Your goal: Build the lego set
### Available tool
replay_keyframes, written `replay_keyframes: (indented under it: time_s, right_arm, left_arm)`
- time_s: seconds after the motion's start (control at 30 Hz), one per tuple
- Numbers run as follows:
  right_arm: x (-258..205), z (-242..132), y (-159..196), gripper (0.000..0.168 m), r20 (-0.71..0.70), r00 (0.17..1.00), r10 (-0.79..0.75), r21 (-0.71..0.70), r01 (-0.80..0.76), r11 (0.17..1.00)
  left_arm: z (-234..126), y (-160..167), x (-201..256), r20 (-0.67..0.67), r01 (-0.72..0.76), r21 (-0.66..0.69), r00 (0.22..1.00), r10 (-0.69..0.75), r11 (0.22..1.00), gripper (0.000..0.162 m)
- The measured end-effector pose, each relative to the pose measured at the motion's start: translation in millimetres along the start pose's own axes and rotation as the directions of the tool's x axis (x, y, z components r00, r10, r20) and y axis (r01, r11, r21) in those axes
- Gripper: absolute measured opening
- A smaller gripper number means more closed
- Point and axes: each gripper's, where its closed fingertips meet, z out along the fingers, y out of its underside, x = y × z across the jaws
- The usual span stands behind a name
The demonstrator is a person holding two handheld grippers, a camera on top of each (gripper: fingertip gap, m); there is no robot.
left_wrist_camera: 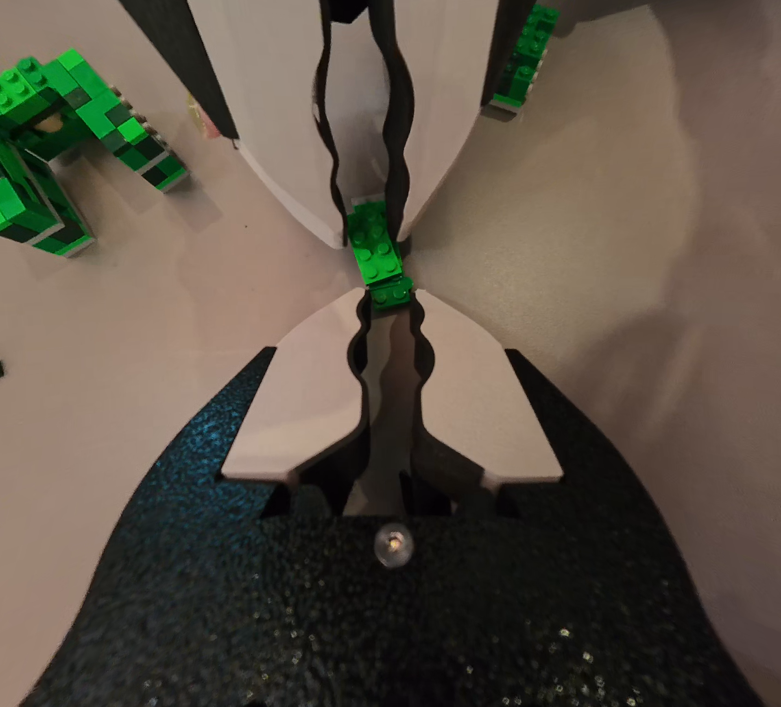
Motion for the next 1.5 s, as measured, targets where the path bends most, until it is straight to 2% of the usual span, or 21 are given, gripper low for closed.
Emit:
replay_keyframes:
  time_s: [1.13, 1.23, 1.4, 1.5]
  right_arm:
    - [-3, 2, 3, 0.019, 0.007, 0.996, 0.088, -0.068, -0.087, 0.994]
    - [-3, 0, 4, 0.023, 0.009, 0.996, 0.085, -0.064, -0.084, 0.994]
    - [2, -12, 5, 0.043, -0.058, 0.994, 0.097, -0.003, -0.097, 0.995]
    - [-7, -11, 9, 0.046, -0.092, 0.991, 0.100, 0.034, -0.098, 0.995]
  left_arm:
    - [2, -2, -1, -0.007, 0.034, 0.013, 0.999, -0.034, 0.999, 0.016]
    - [3, -2, -1, -0.010, 0.039, 0.017, 0.999, -0.039, 0.999, 0.016]
    - [3, -2, -1, -0.019, 0.051, 0.029, 0.999, -0.050, 0.998, 0.016]
    - [3, -3, -2, -0.033, 0.071, 0.049, 0.997, -0.069, 0.996, 0.016]
